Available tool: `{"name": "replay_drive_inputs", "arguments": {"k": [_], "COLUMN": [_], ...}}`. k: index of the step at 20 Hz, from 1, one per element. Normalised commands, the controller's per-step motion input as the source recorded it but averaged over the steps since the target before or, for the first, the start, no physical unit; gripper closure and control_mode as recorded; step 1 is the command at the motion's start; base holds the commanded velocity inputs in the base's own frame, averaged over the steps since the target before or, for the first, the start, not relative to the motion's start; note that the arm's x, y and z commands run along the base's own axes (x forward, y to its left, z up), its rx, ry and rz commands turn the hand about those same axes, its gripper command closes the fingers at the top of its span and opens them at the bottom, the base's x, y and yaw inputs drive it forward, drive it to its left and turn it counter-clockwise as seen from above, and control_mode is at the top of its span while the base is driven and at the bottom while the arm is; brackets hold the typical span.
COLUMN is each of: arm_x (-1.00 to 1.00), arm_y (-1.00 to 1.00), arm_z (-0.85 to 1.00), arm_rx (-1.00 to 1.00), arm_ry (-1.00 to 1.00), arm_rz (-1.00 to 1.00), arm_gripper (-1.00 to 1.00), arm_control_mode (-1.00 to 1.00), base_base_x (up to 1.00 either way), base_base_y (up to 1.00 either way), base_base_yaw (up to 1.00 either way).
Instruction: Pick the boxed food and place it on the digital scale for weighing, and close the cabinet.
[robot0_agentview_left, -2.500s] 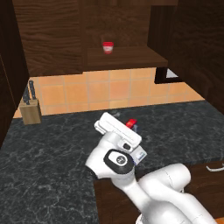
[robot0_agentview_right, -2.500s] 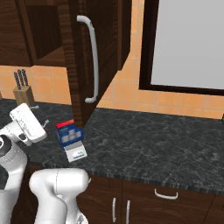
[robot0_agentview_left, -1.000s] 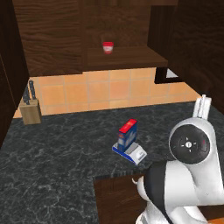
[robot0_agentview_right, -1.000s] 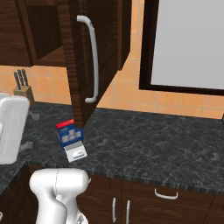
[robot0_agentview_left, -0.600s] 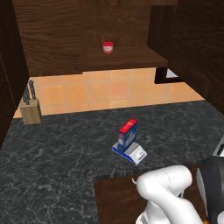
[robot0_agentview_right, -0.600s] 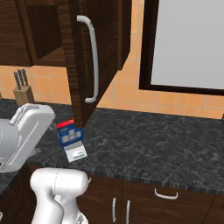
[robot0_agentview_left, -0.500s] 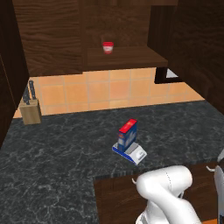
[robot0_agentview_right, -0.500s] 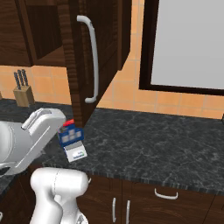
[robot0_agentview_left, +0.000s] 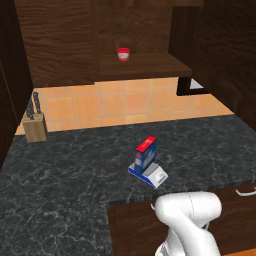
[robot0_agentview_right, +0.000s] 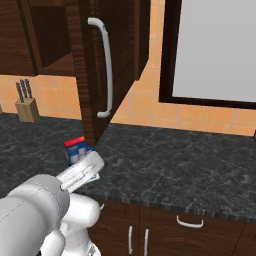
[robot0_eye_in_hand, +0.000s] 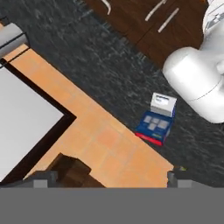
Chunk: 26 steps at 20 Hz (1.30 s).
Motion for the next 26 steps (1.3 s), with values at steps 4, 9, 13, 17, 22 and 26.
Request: {"name": "replay_drive_inputs", "arguments": {"k": [4,9,13,17,22,26], "arm_x": [0.99,0.84,0.46,0.62,0.94,0.56], "arm_y": [-0.60,-0.57,-0.53,-0.54,-0.40,-0.29], "arm_z": [-0.68,-0.84,-0.29,0.30,0.29,0.37], "arm_rx": [0.27,0.19,0.16,0.26,0.18,0.14], "arm_ry": [-0.23,-0.39,-0.74,-0.11,0.00,-0.13], "arm_rz": [0.33,0.36,0.37,0.23,0.20,0.25], "arm_gripper": [-1.00,-1.00,-1.00,-1.00,-1.00,-1.00], "arm_control_mode": [-1.00,-1.00,-1.00,-1.00,-1.00,-1.00], "base_base_x": [0.00,0.00,0.00,0.00,0.00,0.00], "base_base_y": [0.00,0.00,0.00,0.00,0.00,0.00], "base_base_yaw": [0.00,0.00,0.00,0.00,0.00,0.00]}}
